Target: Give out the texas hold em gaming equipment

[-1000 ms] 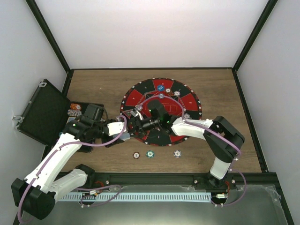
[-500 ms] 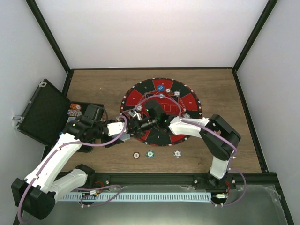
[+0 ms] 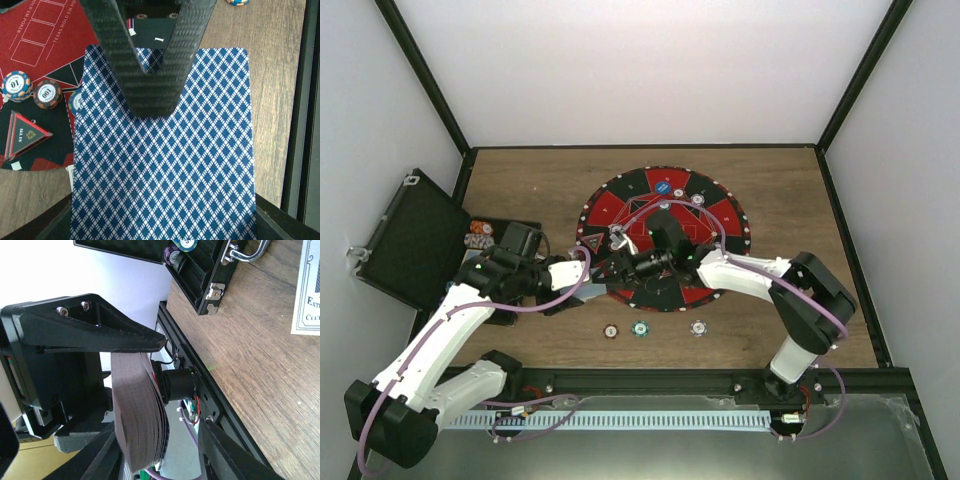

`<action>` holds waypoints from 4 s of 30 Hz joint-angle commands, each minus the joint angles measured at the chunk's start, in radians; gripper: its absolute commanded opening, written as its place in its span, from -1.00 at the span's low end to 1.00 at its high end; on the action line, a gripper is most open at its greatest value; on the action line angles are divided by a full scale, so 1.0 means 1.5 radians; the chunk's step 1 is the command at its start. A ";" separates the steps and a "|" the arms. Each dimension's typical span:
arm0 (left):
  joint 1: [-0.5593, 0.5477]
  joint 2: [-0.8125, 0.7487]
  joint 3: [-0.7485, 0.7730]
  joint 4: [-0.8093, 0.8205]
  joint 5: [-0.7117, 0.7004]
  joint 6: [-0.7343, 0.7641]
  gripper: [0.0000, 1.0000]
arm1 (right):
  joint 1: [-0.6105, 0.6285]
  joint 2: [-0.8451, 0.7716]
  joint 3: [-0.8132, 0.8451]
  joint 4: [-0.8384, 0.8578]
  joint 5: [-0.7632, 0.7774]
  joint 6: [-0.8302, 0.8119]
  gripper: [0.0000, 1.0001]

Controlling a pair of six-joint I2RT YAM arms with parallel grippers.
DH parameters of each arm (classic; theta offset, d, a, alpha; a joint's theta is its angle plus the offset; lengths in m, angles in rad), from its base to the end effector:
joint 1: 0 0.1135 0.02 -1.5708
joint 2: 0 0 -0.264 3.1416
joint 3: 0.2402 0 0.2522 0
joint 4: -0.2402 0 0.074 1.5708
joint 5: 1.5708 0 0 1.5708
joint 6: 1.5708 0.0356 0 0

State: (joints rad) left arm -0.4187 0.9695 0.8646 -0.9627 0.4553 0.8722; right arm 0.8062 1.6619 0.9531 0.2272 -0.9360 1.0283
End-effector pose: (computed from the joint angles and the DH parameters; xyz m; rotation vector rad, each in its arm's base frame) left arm 0.1505 -0.0841 0.2724 1.6377 1.9250 -0.4237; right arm 0.2239 0.2748 0.2184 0.4566 -2.4260 -1.8605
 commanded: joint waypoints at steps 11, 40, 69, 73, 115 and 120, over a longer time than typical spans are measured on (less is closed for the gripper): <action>0.004 0.000 0.000 0.026 -0.006 0.002 -0.92 | -0.022 -0.092 -0.041 -0.009 0.010 0.020 -0.79; 0.006 0.009 -0.007 0.027 -0.019 -0.007 -0.92 | 0.001 -0.068 -0.042 0.080 -0.008 0.075 -0.99; 0.090 -0.049 0.003 -0.067 0.001 0.003 -0.92 | -0.195 0.261 0.405 -0.300 0.001 -0.211 -0.99; 0.090 -0.056 0.006 -0.070 0.003 -0.004 -0.92 | -0.155 0.357 0.536 -0.372 0.041 -0.233 -0.99; 0.090 -0.030 0.027 -0.054 0.022 0.004 -0.92 | -0.087 0.139 0.353 -0.323 0.111 -0.188 0.19; 0.090 -0.017 0.029 -0.041 0.032 0.003 -0.92 | -0.039 0.004 0.127 -0.125 0.047 -0.064 0.43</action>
State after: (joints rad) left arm -0.2874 0.9367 0.8921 -1.0622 0.4580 0.8677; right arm 0.6918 1.7725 1.3159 -0.2203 -0.7567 0.7731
